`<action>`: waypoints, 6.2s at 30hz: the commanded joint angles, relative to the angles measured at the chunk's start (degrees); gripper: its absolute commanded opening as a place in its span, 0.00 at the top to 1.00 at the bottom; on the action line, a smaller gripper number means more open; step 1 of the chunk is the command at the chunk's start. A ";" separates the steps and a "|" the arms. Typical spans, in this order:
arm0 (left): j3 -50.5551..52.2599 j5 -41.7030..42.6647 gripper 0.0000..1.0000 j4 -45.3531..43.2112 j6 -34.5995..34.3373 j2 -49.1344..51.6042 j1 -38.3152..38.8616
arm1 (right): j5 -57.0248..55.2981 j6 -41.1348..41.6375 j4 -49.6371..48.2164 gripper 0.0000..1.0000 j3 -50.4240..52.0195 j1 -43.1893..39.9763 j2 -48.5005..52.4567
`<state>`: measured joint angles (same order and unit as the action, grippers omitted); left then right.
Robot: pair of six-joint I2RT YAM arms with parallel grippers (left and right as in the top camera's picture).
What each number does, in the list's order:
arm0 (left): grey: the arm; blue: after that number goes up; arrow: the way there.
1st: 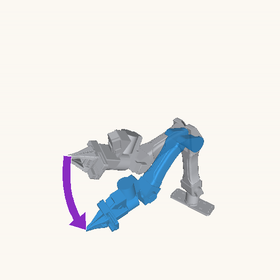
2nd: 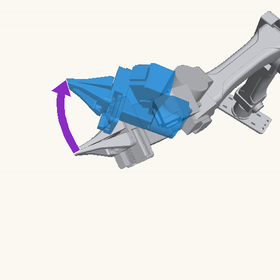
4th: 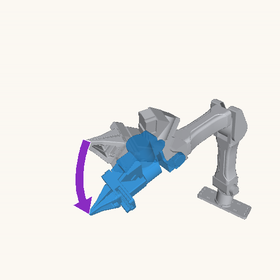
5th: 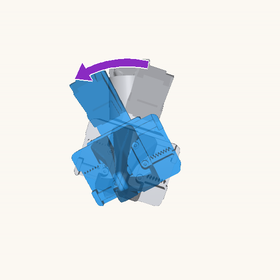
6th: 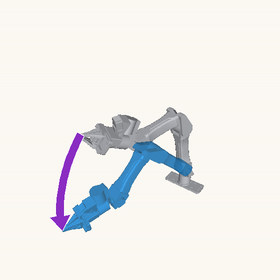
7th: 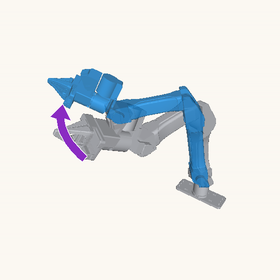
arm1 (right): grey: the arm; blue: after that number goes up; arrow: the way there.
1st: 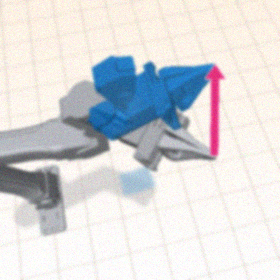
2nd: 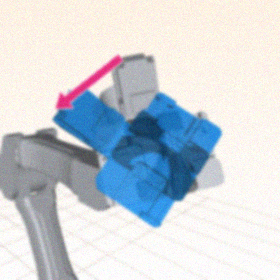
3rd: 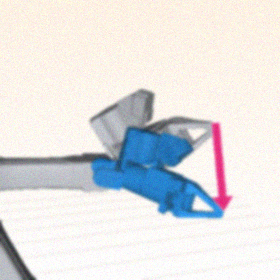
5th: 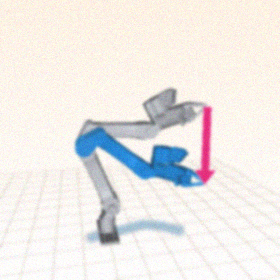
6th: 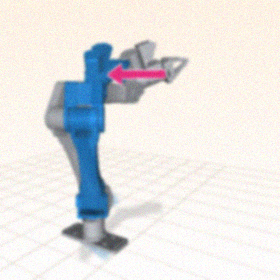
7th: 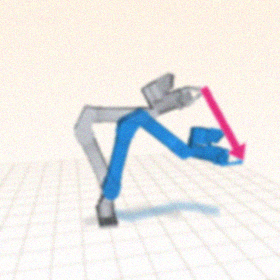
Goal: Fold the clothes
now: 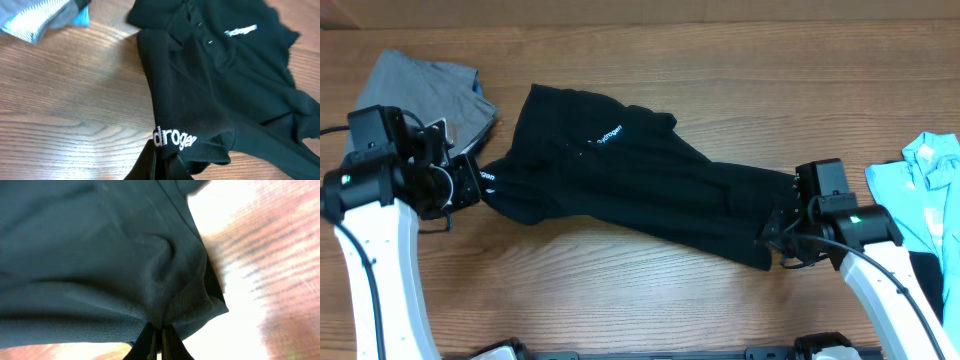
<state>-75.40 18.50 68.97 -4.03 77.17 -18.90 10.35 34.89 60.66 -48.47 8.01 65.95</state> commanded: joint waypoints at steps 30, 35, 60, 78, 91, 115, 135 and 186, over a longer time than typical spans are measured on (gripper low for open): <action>-63.84 -6.91 0.96 6.05 0.63 -15.98 -0.42 | -11.98 -0.44 36.37 0.96 -87.27 0.24 -5.46; -62.82 -3.43 0.96 6.40 0.70 -10.75 -0.42 | -13.18 -0.42 35.95 0.96 -80.17 0.24 -3.85; -63.54 -12.61 0.18 0.31 4.48 50.38 17.27 | -14.23 -4.87 -2.54 0.30 -57.51 -9.03 43.34; -68.83 -11.61 0.36 27.04 5.35 32.54 13.38 | -5.35 -16.74 23.98 0.39 -57.68 -16.39 33.20; -48.17 -12.13 0.27 27.85 -0.22 14.21 11.74 | -4.20 -14.51 31.28 0.26 -57.66 -16.33 6.29; 22.69 3.41 0.41 -11.65 -5.51 20.81 11.58 | 5.81 -10.64 6.99 0.25 -7.30 -16.35 8.11; 11.61 -8.55 0.96 -4.87 -6.27 22.45 3.19 | 1.29 -5.20 0.87 0.12 -0.26 -16.44 8.39; 9.66 -8.44 0.67 -4.92 -5.38 22.45 3.26 | 14.82 -9.81 -36.76 0.60 10.36 -16.39 21.11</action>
<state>-65.04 10.39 64.05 -10.13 99.66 -15.86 25.08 25.54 26.13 -37.50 -8.49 83.85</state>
